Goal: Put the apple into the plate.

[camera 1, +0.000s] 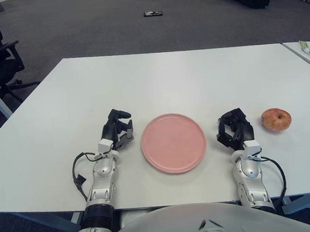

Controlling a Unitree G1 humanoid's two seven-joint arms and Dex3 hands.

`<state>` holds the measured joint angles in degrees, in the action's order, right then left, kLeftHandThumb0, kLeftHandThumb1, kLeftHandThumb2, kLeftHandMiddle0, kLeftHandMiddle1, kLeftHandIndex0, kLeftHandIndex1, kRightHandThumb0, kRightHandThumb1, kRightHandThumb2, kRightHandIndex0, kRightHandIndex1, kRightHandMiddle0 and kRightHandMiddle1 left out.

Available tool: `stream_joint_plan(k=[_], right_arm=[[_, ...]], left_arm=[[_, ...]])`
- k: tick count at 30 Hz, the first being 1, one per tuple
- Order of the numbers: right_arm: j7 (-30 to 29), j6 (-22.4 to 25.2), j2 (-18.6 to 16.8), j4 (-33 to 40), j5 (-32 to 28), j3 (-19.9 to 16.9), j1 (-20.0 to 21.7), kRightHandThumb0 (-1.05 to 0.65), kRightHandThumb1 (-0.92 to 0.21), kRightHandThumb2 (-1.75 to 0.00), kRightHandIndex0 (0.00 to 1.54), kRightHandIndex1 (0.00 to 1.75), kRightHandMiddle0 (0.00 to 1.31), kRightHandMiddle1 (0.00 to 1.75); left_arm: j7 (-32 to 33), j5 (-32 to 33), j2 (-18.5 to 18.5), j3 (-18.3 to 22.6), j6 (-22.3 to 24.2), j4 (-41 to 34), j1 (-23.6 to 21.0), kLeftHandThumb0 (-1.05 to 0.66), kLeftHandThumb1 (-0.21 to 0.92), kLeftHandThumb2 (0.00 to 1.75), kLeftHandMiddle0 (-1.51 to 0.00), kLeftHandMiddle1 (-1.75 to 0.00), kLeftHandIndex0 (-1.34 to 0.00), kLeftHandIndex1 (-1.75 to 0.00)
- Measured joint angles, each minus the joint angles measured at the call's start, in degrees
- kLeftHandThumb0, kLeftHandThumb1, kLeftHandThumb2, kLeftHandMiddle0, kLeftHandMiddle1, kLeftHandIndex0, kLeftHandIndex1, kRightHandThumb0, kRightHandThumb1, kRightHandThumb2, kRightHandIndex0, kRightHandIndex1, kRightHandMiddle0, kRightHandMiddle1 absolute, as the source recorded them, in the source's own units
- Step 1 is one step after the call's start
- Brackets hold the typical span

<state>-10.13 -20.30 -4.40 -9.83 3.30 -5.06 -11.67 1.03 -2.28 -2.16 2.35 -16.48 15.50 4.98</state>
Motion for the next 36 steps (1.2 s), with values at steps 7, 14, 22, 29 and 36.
stream_joint_plan(k=[7,14,22,29,36], right_arm=[[-0.03,0.00,0.01,0.02,0.27,0.00,-0.01,-0.40,-0.60,-0.96,0.59,1.34,0.39,1.75],[-0.07,0.00,0.01,0.07,0.33,0.00,-0.04,-0.40,-0.60,-0.97,0.59,1.34,0.39,1.75],[-0.06,0.00,0.00,0.13,0.29,0.00,-0.09,-0.40,-0.57,-1.00,0.60,1.35,0.41,1.75],[-0.17,-1.54,0.15,-0.37,0.86,0.12,-0.18,-0.40,-0.61,-0.95,0.59,1.35,0.39,1.75],[-3.74,-11.99,1.52,-3.01,6.43,1.14,0.32,-0.36,-0.84,-0.64,0.36,1.31,0.24,1.75]], left_arm=[[0.00,0.00,0.00,0.00,0.00,-0.01,0.00,-0.39,0.64,0.92,-0.51,-1.75,-0.37,-1.75],[-0.02,0.10,0.00,0.00,0.05,-0.06,0.00,-0.39,0.64,0.92,-0.51,-1.75,-0.37,-1.75],[-0.01,0.10,0.01,0.00,0.11,-0.10,0.00,-0.39,0.64,0.92,-0.51,-1.75,-0.37,-1.75],[0.03,0.00,0.03,-0.01,0.42,-0.26,0.00,-0.39,0.63,0.92,-0.52,-1.75,-0.37,-1.75],[0.10,0.01,0.05,0.02,0.91,-0.43,0.01,-0.39,0.64,0.92,-0.52,-1.75,-0.37,-1.75]])
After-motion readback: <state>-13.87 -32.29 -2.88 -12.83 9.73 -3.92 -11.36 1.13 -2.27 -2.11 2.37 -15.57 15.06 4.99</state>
